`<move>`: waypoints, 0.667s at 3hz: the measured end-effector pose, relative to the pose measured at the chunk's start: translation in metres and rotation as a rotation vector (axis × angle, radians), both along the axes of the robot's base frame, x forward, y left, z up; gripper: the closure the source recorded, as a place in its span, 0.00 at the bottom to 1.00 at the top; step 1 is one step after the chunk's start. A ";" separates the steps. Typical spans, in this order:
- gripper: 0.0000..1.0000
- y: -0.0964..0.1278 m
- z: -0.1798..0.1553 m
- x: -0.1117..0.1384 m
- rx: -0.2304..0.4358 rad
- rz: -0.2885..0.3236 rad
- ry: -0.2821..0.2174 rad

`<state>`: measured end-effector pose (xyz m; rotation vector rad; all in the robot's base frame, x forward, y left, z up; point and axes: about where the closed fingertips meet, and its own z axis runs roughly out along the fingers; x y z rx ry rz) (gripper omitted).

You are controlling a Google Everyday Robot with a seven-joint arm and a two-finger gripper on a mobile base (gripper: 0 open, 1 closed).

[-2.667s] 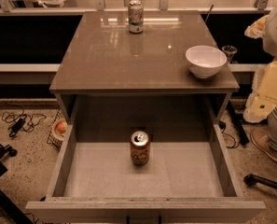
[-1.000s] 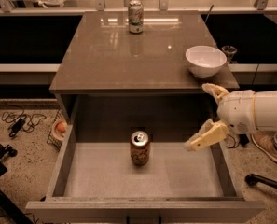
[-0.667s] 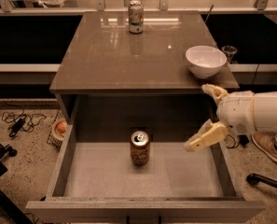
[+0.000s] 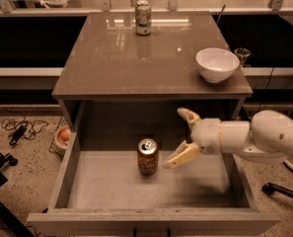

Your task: Pick orange can from top drawer and place on counter

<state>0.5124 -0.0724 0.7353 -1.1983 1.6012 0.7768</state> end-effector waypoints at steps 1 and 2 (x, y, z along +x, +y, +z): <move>0.00 0.022 -0.023 0.005 0.067 0.048 0.009; 0.00 0.043 -0.043 0.003 0.107 0.105 0.010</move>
Offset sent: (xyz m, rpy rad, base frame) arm 0.0006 0.0624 -0.0659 0.1510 0.0099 0.1624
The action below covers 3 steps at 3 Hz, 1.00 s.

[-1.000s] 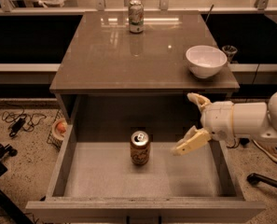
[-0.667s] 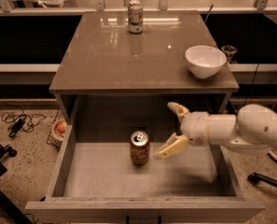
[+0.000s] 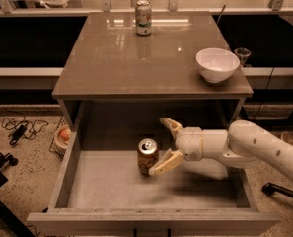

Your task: Pick orange can from top drawer and place on counter

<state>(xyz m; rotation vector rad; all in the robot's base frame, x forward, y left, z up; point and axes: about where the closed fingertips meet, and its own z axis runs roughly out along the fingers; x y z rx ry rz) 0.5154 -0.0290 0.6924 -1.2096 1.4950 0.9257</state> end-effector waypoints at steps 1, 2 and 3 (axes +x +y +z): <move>0.15 0.014 -0.013 -0.004 0.005 0.038 -0.008; 0.38 0.025 -0.020 -0.007 0.003 0.063 -0.015; 0.61 0.032 -0.017 -0.007 -0.003 0.054 -0.020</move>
Offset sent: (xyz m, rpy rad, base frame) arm -0.0083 0.0342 -0.0280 -0.0027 -0.0246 0.0831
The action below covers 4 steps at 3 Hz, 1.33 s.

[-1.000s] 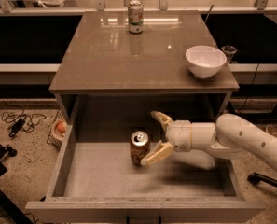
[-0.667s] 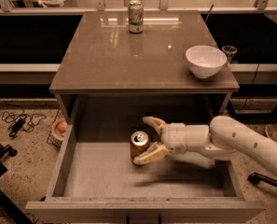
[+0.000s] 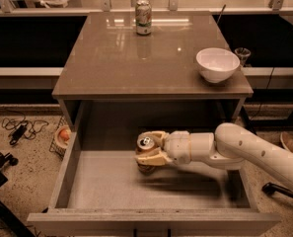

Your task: Pick orange can from top drawer and place on counter

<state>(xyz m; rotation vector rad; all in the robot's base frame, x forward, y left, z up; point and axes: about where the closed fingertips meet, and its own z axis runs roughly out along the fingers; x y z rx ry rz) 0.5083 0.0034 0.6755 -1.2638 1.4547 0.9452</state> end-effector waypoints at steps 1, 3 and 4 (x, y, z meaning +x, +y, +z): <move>0.85 0.011 0.035 0.004 -0.033 -0.060 0.011; 1.00 0.044 0.197 0.052 -0.149 -0.232 -0.083; 1.00 0.058 0.277 0.076 -0.199 -0.279 -0.166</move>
Offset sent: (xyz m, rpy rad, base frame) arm 0.0466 0.0429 0.2571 -0.2044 -0.0925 -0.2893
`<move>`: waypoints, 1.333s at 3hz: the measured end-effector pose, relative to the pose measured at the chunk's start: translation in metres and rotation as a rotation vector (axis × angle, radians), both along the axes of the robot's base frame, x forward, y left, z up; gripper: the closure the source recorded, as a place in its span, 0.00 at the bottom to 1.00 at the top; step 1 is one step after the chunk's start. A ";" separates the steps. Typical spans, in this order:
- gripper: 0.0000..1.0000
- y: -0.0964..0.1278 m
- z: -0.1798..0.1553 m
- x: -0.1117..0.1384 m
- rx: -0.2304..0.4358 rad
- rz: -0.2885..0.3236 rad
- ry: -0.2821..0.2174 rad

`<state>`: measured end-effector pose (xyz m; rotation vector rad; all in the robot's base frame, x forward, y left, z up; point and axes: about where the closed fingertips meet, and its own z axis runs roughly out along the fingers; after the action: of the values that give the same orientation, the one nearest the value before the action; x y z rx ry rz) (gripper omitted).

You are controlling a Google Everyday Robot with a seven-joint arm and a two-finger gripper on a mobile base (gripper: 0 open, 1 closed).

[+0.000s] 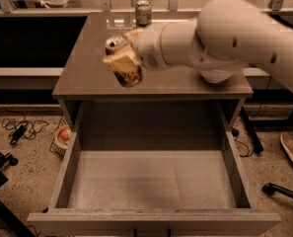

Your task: Pick orange can from top drawer and place on counter

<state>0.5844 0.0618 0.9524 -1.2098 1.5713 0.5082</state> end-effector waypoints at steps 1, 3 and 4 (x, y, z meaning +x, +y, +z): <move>1.00 0.019 0.051 0.030 0.008 -0.030 -0.018; 1.00 0.049 0.055 0.125 0.127 -0.091 0.007; 1.00 0.040 0.028 0.162 0.185 -0.146 0.002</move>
Offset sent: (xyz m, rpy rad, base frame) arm 0.1441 0.0567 0.0753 0.1250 0.0080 -0.1035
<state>0.7461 0.1018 0.9800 -0.9475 1.5648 0.5465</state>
